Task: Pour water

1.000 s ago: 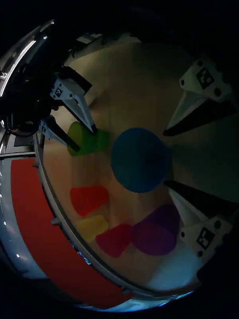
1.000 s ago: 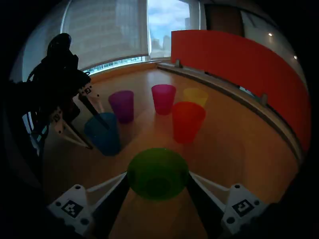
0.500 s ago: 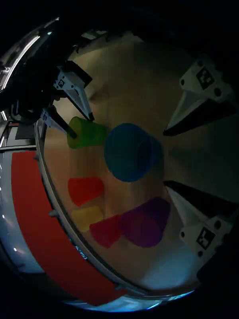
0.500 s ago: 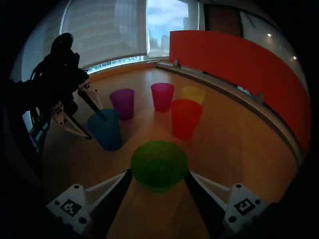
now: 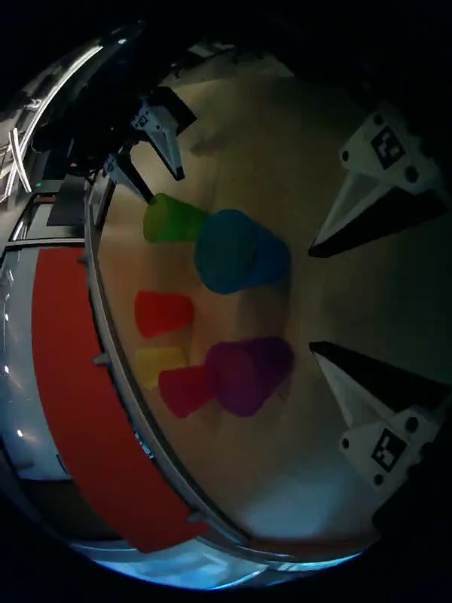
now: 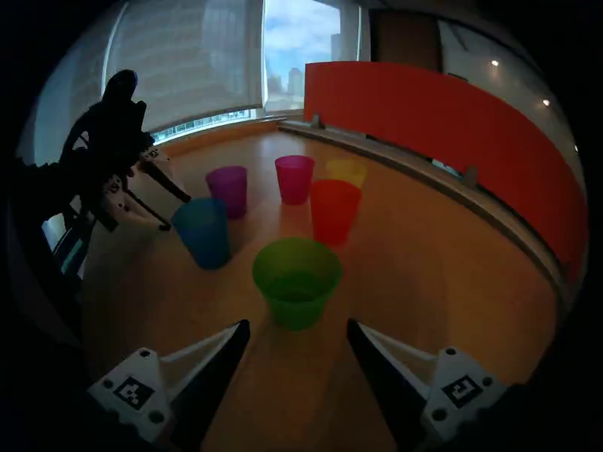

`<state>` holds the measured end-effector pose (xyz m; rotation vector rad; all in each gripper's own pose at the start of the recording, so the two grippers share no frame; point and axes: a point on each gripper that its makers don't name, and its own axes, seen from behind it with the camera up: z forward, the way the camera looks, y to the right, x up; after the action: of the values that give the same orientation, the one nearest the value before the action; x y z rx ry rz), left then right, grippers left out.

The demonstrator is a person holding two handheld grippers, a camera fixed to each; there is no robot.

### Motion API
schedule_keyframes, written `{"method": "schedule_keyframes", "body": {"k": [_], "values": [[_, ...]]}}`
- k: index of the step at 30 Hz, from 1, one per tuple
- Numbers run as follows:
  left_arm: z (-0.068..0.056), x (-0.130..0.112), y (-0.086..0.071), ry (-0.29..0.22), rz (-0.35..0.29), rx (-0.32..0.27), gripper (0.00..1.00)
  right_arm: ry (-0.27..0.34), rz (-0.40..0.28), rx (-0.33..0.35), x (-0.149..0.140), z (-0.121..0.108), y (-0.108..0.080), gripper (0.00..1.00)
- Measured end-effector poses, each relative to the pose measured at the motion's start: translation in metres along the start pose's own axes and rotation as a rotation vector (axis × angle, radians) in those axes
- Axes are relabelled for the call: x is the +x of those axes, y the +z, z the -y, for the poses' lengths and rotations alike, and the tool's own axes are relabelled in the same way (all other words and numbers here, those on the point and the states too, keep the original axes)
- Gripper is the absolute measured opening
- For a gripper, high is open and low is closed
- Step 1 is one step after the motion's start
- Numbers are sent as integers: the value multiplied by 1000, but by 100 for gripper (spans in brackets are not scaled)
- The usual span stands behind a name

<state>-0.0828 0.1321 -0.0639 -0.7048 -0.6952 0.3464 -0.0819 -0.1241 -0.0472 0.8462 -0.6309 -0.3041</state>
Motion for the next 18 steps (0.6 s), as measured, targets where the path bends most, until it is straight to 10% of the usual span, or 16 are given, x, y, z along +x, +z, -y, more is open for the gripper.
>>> {"method": "schedule_keyframes", "body": {"k": [18], "values": [[42, 21, -67, -186, -236, 178, 96, 67, -119, -144, 5, -9, -53, 100]]}}
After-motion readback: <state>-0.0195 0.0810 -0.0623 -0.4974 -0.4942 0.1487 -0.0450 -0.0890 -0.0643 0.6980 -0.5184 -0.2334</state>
